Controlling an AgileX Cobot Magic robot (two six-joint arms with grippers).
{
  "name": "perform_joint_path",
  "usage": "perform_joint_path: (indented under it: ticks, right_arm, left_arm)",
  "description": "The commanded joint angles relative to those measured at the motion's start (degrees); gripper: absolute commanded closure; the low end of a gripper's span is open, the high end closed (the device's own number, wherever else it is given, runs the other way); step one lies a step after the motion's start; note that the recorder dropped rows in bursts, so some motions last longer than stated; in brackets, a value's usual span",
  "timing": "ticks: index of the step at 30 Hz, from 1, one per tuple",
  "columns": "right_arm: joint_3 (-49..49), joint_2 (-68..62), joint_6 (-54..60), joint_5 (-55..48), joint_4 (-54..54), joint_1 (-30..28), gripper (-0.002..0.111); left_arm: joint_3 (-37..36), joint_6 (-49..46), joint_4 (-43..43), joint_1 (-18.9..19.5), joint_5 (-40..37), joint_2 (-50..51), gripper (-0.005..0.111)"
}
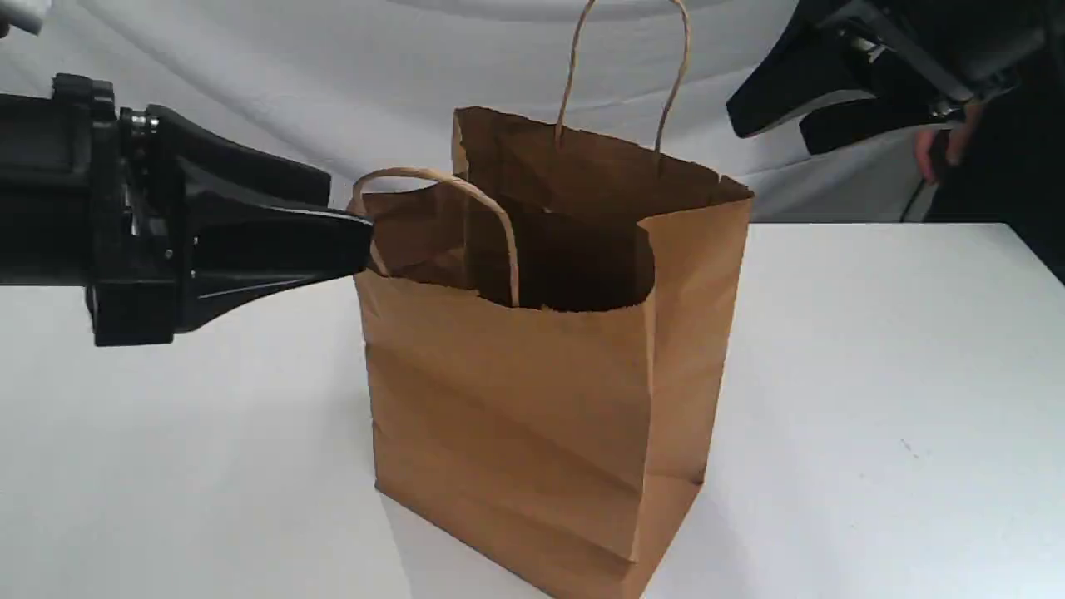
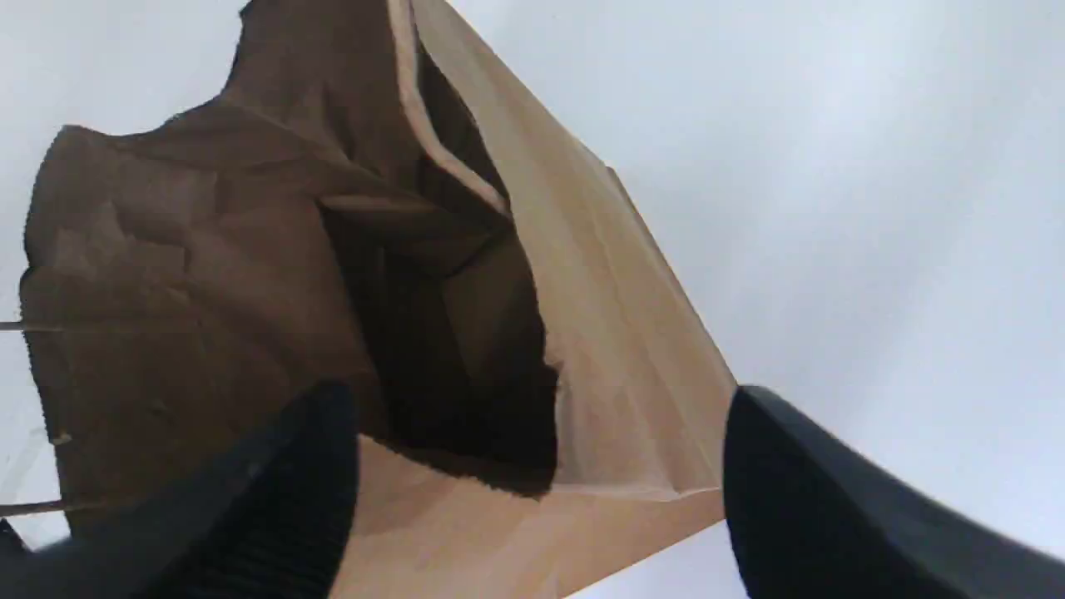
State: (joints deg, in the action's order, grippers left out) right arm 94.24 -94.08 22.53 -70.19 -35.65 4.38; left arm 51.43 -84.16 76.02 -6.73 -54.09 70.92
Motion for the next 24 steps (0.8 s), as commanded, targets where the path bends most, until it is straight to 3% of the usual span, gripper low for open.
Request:
perform_joint_path:
  ticks: [1,8,12,15,18,24]
  right_arm:
    - [-0.13,1.19,0.8,0.23,0.8,-0.32,0.046]
    - [-0.13,4.91,-0.08,0.23,3.89,-0.32,0.052]
    - [-0.13,9.81,-0.21,0.23,5.22,-0.32,0.086]
    - [-0.37,13.22,1.08,0.23,5.07,-0.32,0.108]
    - [-3.3,17.85,5.41,0.23,4.03,-0.32,0.108]
    - [-19.46,31.8,10.34,20.73,2.6,-0.32,0.108]
  left_arm:
    - [0.21,1.88,-2.85,0.12,2.26,-0.43,0.049]
    - [0.21,4.85,-7.89,0.12,1.46,-4.85,0.055]
    - [0.21,11.3,-18.69,0.12,1.19,-11.63,0.08]
    - [0.1,14.81,-23.15,0.12,1.6,-17.53,0.107]
    - [-1.25,16.01,-23.55,0.12,5.11,-23.55,0.107]
    - [-8.98,23.13,-23.55,0.12,18.38,-34.23,0.107]
